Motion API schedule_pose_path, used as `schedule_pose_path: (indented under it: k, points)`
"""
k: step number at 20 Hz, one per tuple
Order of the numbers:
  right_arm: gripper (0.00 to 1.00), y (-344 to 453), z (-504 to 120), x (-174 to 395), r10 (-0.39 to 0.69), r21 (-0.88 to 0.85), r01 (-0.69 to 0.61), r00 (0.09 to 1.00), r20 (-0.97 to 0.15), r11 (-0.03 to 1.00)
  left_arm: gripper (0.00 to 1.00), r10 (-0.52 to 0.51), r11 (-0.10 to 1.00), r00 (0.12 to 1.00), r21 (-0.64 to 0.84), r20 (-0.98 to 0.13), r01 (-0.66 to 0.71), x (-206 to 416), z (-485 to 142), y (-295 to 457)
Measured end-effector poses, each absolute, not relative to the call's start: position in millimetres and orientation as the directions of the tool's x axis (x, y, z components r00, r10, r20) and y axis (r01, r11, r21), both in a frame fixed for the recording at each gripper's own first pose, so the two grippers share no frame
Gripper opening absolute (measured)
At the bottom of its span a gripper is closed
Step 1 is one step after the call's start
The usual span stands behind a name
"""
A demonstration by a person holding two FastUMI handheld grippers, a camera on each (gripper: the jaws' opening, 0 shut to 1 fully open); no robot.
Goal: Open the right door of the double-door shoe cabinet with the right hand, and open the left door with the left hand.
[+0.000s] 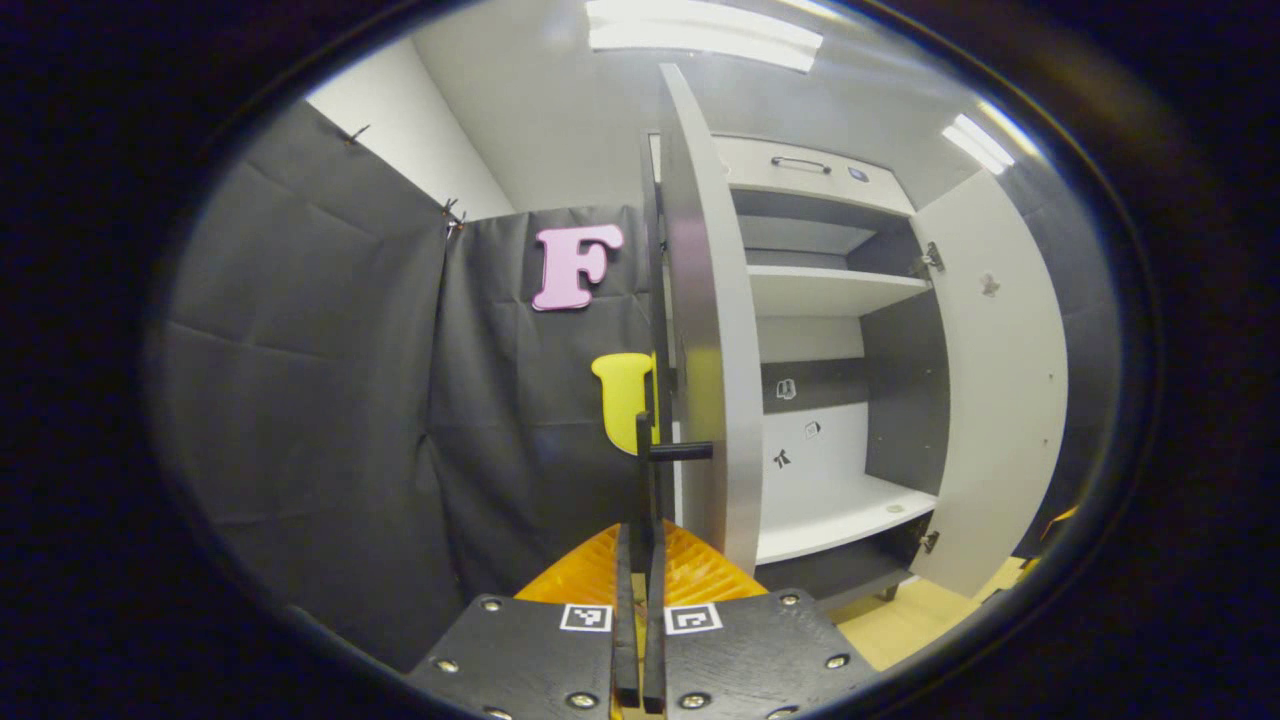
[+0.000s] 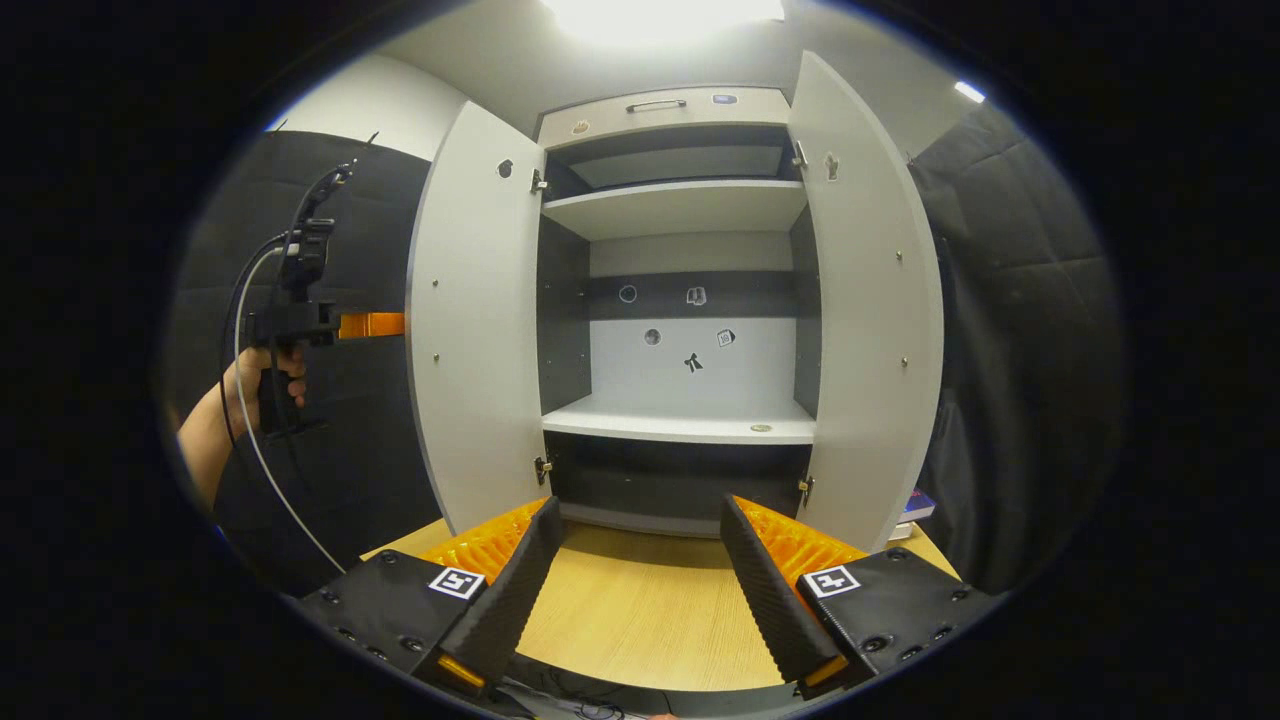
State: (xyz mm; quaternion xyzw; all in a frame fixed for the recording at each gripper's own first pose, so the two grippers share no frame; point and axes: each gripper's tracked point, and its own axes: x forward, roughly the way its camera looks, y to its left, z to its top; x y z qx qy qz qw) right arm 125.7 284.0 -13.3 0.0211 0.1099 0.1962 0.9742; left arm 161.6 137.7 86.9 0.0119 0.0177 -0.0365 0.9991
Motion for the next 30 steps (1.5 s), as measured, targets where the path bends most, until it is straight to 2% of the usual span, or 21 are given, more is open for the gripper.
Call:
schedule_pose_path:
  k: [2, 6, 11, 12, 15, 19, 20, 22, 23, 24, 27, 30]
  points:
    - [1.0, 286, -11, 121, 0.373, 0.076, -0.365, 0.906, -0.201, 0.928, 0.02, -0.035, 0.999, 0.999, 0.037, -0.011, 0.035, 147, 90, 146]
    - [0.99, 290, -12, 116, 0.335, 0.086, -0.324, 0.921, -0.196, 0.942, 0.03, -0.053, 0.998, 0.998, -0.023, 0.029, 0.053, 117, 97, 144]
    - [0.97, 291, -3, 112, 0.312, 0.087, -0.301, 0.935, -0.166, 0.95, 0.04, -0.058, 0.991, 0.998, -0.12, 0.006, 0.058, 77, 85, 142]
    - [0.99, 290, 0, 112, 0.314, 0.08, -0.305, 0.936, -0.159, 0.949, 0.04, -0.057, 0.99, 0.998, -0.125, 0.0, 0.056, 69, 83, 142]
    - [0.96, 285, 8, 111, 0.318, 0.062, -0.312, 0.937, -0.142, 0.948, 0.04, -0.045, 0.992, 0.999, -0.122, -0.005, 0.044, 52, 81, 140]
    - [0.96, 275, 19, 102, 0.322, 0.079, -0.315, 0.94, -0.114, 0.946, 0.04, -0.069, 0.993, 0.997, -0.096, -0.017, 0.067, 21, 78, 123]
    - [1.0, 272, 21, 101, 0.322, 0.077, -0.315, 0.941, -0.106, 0.946, 0.03, -0.078, 0.993, 0.997, -0.093, -0.017, 0.076, 13, 77, 117]
    - [0.96, 266, 24, 99, 0.317, 0.067, -0.311, 0.944, -0.096, 0.948, 0.04, -0.089, 0.993, 0.996, -0.075, -0.021, 0.087, -3, 73, 106]
    - [0.99, 263, 26, 98, 0.314, 0.064, -0.31, 0.945, -0.092, 0.949, 0.04, -0.089, 0.994, 0.996, -0.065, -0.026, 0.087, -10, 69, 101]
    - [0.96, 260, 26, 97, 0.312, 0.062, -0.307, 0.946, -0.087, 0.95, 0.04, -0.089, 0.995, 0.996, -0.056, -0.031, 0.087, -18, 66, 97]
    - [0.96, 249, 27, 95, 0.299, 0.058, -0.295, 0.951, -0.082, 0.954, 0.04, -0.09, 0.994, 0.995, -0.063, -0.045, 0.087, -31, 59, 84]
    - [0.99, 241, 25, 97, 0.287, 0.063, -0.282, 0.954, -0.085, 0.957, 0.04, -0.1, 0.992, 0.993, -0.08, -0.055, 0.096, -41, 53, 70]
